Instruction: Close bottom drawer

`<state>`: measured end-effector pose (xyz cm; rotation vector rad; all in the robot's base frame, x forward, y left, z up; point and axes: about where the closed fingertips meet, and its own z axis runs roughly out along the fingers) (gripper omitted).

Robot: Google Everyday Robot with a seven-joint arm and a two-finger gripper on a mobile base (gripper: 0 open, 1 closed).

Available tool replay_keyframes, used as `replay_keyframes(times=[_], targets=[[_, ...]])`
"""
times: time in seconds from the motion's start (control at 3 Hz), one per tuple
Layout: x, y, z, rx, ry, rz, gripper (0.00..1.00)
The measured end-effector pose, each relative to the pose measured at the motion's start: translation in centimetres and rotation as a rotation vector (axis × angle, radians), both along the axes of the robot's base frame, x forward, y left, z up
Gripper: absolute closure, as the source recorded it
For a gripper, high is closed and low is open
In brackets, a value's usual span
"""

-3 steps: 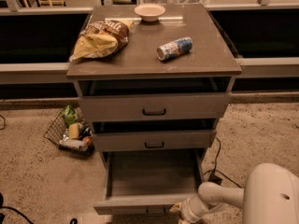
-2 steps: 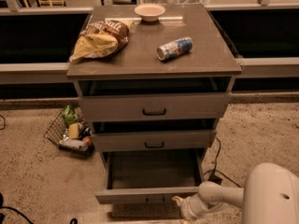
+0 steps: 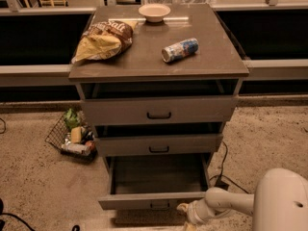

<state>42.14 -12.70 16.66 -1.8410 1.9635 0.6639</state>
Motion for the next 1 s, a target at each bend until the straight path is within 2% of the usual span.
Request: replay_keyframes(times=[0.33, 0.67, 1.0], targets=[[2.3, -0.9, 0.2, -0.023, -0.079, -0.053, 0.49], [6.1, -2.9, 0.0, -0.047, -0.169, -0.127, 0.8], [8.7, -4.2, -0.1, -0.062, -0.218, -0.165, 1.0]])
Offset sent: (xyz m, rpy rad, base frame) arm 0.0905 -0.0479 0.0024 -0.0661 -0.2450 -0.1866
